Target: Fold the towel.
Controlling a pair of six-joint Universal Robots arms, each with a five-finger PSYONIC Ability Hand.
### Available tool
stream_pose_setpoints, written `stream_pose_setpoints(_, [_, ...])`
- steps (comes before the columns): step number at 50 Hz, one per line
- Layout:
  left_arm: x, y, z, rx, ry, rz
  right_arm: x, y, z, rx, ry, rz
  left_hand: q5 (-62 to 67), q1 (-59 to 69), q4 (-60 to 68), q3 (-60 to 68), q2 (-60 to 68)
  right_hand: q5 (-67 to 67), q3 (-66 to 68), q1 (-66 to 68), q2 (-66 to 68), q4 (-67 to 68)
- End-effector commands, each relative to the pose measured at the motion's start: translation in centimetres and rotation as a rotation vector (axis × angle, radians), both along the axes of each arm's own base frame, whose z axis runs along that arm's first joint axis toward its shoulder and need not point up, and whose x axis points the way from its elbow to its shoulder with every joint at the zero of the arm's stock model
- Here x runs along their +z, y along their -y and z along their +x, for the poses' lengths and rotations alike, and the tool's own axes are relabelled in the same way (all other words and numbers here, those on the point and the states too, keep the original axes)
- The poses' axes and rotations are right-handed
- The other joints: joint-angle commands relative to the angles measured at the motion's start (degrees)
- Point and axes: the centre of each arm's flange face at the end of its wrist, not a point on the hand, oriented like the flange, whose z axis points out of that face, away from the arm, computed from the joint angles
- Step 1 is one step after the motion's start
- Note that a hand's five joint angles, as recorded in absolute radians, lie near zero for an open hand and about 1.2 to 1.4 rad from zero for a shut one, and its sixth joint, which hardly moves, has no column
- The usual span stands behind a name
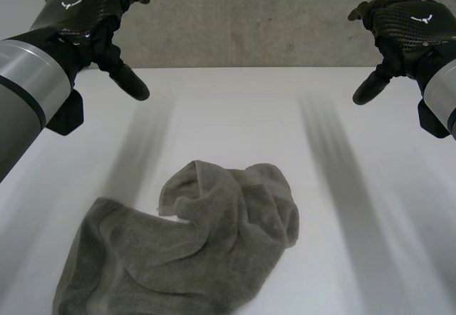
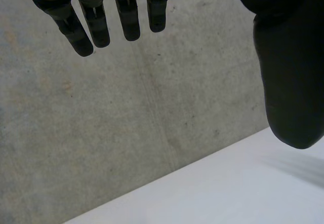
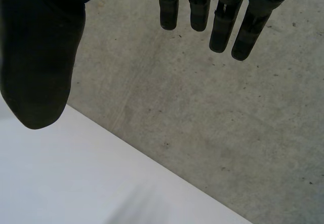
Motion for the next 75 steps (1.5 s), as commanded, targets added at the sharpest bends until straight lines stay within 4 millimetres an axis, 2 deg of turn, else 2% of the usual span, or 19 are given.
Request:
stream_pose_setpoints(1, [-0.7,0.1,0.0,0.011,0.014,0.019,-0.7,0.4,0.1,-0.005,-0.007,0.016,-11.1,-3.1,-3.1,-2.2,-2.8,-4.0,-4.0,-3.2,-4.3,-4.7])
stream_pose_setpoints(15, [-0.8,-0.1,0.3,0.016,0.024,0.029,-1.3,1.1,0.2,0.012,-0.009,0.024,-13.0,-5.0,-4.9,-4.0,-4.7,-4.0,-4.0,-3.2,-4.3,-4.7])
stream_pose_setpoints(21, [-3.6,0.4,1.6,0.052,0.074,0.104,-1.1,0.6,1.6,0.139,-0.015,0.004,-13.2,-5.1,-5.1,-4.2,-4.8,-4.0,-4.0,-3.2,-4.3,-4.7])
stream_pose_setpoints(27, [-9.1,0.7,3.8,0.091,0.204,0.242,-4.5,1.5,4.0,0.347,-0.068,0.102,-13.2,-5.1,-5.1,-4.2,-4.8,-4.0,-4.0,-3.2,-4.3,-4.7])
stream_pose_setpoints(29, [-11.4,0.1,4.0,0.061,0.26,0.283,-6.7,0.3,6.3,0.455,-0.125,0.159,-13.2,-5.1,-5.1,-4.2,-4.8,-4.0,-4.0,-3.2,-4.3,-4.7])
stream_pose_setpoints(32, [-12.5,-0.2,4.1,0.048,0.285,0.295,-8.2,-0.4,7.7,0.512,-0.167,0.183,-13.2,-5.1,-5.1,-4.2,-4.8,-4.0,-4.0,-3.2,-4.3,-4.7])
stream_pose_setpoints(34, [-14.4,-0.5,4.5,0.043,0.326,0.307,-11.6,-1.7,10.2,0.597,-0.281,0.193,-13.2,-5.1,-5.1,-4.2,-4.8,-4.0,-4.0,-3.2,-4.3,-4.7])
stream_pose_setpoints(38, [-16.5,-0.5,5.0,0.045,0.365,0.326,-15.3,-2.6,11.8,0.683,-0.422,0.171,-13.0,-5.0,-4.9,-4.0,-4.7,-4.0,-4.0,-3.2,-4.3,-4.7])
stream_pose_setpoints(46, [-20.4,-1.8,4.8,-0.004,0.45,0.423,-18.7,-3.7,13.6,0.783,-0.532,0.135,-11.1,-3.1,-3.1,-2.2,-2.8,-0.9,-0.9,-0.1,-1.2,-1.6])
stream_pose_setpoints(49, [-21.3,-2.4,4.6,-0.024,0.466,0.457,-19.4,-3.6,14.2,0.789,-0.539,0.133,-4.1,4.0,4.0,4.9,4.3,14.7,14.6,15.5,14.4,14.0])
stream_pose_setpoints(51, [-21.8,-3.0,4.0,-0.051,0.478,0.471,-19.6,-3.3,14.3,0.786,-0.541,0.132,23.2,31.2,31.2,32.1,31.5,28.5,28.4,29.2,28.1,27.7])
stream_pose_setpoints(52, [-21.8,-3.0,4.0,-0.051,0.479,0.471,-19.6,-3.3,14.3,0.786,-0.541,0.132,23.3,31.4,31.4,32.3,31.7,28.6,28.5,29.4,28.3,27.9])
stream_pose_setpoints(54, [-21.7,-3.2,3.6,-0.07,0.483,0.46,-19.0,-2.4,14.5,0.751,-0.535,0.104,49.0,57.0,57.0,57.9,57.3,65.8,65.8,66.6,65.5,65.1])
stream_pose_setpoints(60, [-20.0,-2.1,2.7,-0.071,0.458,0.385,-15.7,0.6,14.4,0.541,-0.435,0.065,56.0,64.0,64.0,64.9,64.3,66.0,66.0,66.8,65.7,65.3])
stream_pose_setpoints(62, [-17.6,-0.5,1.7,-0.058,0.416,0.294,-10.5,2.9,12.7,0.32,-0.294,-0.029,56.0,64.0,64.0,64.9,64.3,66.0,66.0,66.8,65.7,65.3])
stream_pose_setpoints(63, [-17.6,-0.5,1.7,-0.058,0.416,0.294,-10.5,3.0,12.7,0.319,-0.294,-0.03,56.0,64.0,64.0,64.9,64.3,66.0,66.0,66.8,65.7,65.3])
stream_pose_setpoints(65, [-14.1,0.7,0.8,-0.042,0.34,0.179,-7.0,4.4,10.0,0.163,-0.195,-0.074,56.0,64.0,64.0,64.9,64.3,66.0,66.0,66.8,65.7,65.3])
stream_pose_setpoints(70, [-10.0,1.3,-0.6,-0.046,0.131,0.066,-7.4,2.6,8.2,0.159,-0.251,0.003,56.0,64.0,64.0,64.9,64.3,66.0,66.0,66.8,65.7,65.3])
stream_pose_setpoints(75, [-10.6,-0.3,-2.0,-0.103,0.034,0.116,-10.4,-0.2,6.1,0.181,-0.405,0.126,56.0,64.0,64.0,64.9,64.3,66.0,66.0,66.8,65.7,65.3])
